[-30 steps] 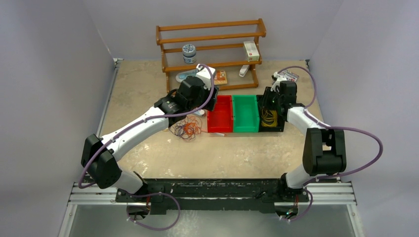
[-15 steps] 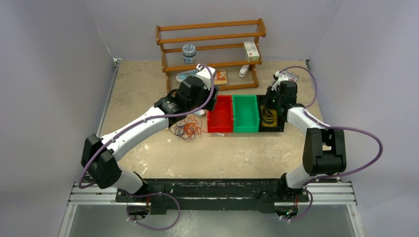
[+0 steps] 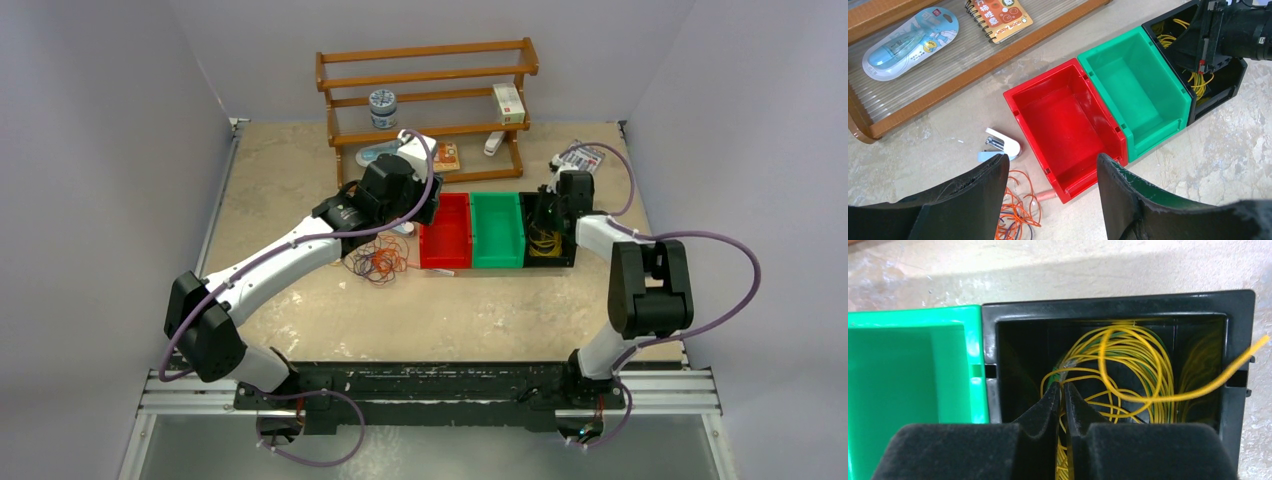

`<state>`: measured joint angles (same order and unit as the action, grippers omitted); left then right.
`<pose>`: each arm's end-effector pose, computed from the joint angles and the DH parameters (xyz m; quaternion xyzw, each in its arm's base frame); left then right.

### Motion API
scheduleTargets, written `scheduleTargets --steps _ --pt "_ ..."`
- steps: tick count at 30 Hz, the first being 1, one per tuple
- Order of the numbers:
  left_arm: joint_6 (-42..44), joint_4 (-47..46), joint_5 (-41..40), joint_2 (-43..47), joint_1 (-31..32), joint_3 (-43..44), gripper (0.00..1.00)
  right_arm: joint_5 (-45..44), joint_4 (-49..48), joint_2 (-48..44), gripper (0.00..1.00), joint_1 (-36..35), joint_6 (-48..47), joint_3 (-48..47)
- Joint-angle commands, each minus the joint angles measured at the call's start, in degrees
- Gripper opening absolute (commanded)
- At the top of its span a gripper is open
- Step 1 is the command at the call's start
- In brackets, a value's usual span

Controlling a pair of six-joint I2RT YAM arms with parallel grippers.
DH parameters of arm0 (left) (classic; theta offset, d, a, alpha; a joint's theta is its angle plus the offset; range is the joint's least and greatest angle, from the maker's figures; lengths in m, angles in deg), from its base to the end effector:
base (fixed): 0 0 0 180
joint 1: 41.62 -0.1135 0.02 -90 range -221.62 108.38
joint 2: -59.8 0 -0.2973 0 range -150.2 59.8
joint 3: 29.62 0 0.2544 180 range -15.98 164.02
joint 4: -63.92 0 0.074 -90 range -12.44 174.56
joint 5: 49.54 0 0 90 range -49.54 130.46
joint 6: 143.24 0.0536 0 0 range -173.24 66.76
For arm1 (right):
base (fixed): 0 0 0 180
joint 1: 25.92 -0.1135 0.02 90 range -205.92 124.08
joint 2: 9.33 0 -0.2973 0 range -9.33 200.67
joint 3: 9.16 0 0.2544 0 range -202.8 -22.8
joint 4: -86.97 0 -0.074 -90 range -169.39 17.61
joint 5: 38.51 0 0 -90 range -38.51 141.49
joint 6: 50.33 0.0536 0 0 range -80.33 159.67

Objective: Untangle the cables

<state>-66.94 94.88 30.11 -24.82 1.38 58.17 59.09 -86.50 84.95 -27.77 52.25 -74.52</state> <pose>0.2686 -0.2373 0.3645 0.1706 0.8368 -0.1763 0.4895 0.3680 0.0190 0.2132 0.0527 0.8858 0.1159 0.4462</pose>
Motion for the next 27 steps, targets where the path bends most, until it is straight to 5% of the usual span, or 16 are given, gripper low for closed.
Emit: scheduleTargets --steps 1,12,27 --pt "0.95 -1.79 0.70 0.23 -0.36 0.39 0.64 -0.92 -0.31 -1.83 0.13 0.17 -1.33 -0.98" --pt "0.95 -1.74 0.77 0.58 -0.31 0.31 0.64 -6.56 4.55 -12.92 0.44 0.13 -0.52 -3.26" --pt "0.86 -1.64 0.91 0.79 -0.30 0.29 0.64 -6.36 3.62 -6.07 0.47 0.18 -3.93 -8.18"
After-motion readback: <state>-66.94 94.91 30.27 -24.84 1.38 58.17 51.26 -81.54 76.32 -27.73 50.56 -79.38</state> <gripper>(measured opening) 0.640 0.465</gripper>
